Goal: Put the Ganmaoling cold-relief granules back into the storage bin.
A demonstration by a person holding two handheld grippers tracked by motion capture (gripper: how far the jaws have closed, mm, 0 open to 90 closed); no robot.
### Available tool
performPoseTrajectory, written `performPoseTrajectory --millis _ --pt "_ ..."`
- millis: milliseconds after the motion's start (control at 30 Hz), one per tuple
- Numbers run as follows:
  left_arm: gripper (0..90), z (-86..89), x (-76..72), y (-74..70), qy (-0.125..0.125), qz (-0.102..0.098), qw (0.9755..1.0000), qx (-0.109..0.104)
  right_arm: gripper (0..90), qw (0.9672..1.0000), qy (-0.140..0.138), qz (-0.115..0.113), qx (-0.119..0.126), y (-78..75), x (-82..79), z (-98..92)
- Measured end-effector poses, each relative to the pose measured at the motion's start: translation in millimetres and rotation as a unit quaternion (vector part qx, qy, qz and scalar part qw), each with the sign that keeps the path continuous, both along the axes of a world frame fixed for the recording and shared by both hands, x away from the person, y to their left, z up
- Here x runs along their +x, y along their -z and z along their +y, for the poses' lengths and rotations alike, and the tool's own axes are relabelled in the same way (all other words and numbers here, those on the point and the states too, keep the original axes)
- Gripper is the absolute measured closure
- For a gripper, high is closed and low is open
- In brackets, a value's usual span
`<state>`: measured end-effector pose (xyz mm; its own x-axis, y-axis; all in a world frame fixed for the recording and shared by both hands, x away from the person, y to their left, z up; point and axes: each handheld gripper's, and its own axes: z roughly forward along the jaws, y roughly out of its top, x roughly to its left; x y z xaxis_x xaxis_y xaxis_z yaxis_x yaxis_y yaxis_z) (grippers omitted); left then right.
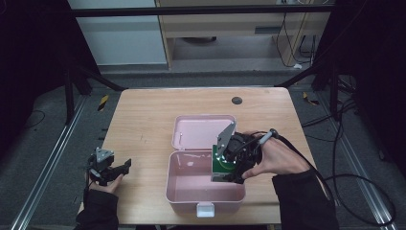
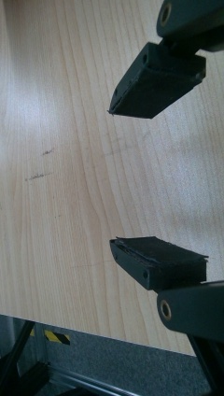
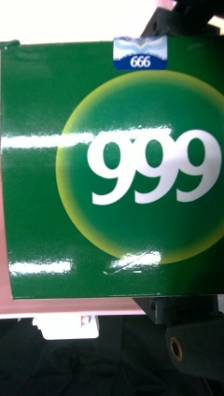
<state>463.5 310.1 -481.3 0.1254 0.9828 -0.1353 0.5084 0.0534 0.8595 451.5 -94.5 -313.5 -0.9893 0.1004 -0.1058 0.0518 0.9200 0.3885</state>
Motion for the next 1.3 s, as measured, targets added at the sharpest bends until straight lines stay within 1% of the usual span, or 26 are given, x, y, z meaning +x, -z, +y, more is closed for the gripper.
performPoseTrajectory --millis 100,200,233,400,600,700,767,867,1133,1300 --pt "28.8 0.0 0.0 -0.1 0.000 0.000 1.0000 0.000 15.7 0.9999 -0.003 0.000 -0.011 5.8 0.4 3.8" --pt "28.9 0.0 -0.2 -0.4 0.000 -0.001 1.0000 0.000 15.8 0.9999 -0.008 0.003 -0.013 11.3 1.2 6.8" --pt "28.9 0.1 -0.2 -0.4 0.000 -0.001 1.0000 0.000 15.7 0.9999 -0.009 0.007 -0.013 13.4 1.6 7.2" --pt "28.9 -0.2 -0.1 -0.3 0.001 0.000 1.0000 0.001 15.8 0.9997 -0.006 0.013 -0.019 23.7 2.7 5.9" --pt "28.9 -0.4 -0.2 -0.4 0.001 -0.001 1.0000 0.000 15.7 0.9997 -0.007 0.017 -0.014 34.6 2.5 6.4" --pt "28.9 -0.2 -0.1 -0.3 0.001 -0.001 1.0000 0.000 15.7 0.9997 -0.006 0.018 -0.015 39.9 3.1 6.1" --pt "28.9 -0.1 -0.2 -0.4 0.000 -0.001 1.0000 0.001 15.7 0.9997 -0.009 0.015 -0.017 43.0 2.3 6.8" --pt "28.9 -0.1 -0.2 -0.5 0.001 -0.001 1.0000 0.001 15.8 0.9997 -0.009 0.021 -0.013 47.2 2.5 6.9" --pt "28.9 -0.4 0.0 -0.2 0.001 -0.001 1.0000 0.001 15.7 0.9996 -0.007 0.025 -0.011 58.9 2.9 4.1" --pt "28.9 -0.2 0.1 -0.1 0.001 -0.001 1.0000 0.001 15.6 0.9996 -0.011 0.023 -0.010 65.3 3.6 4.6"
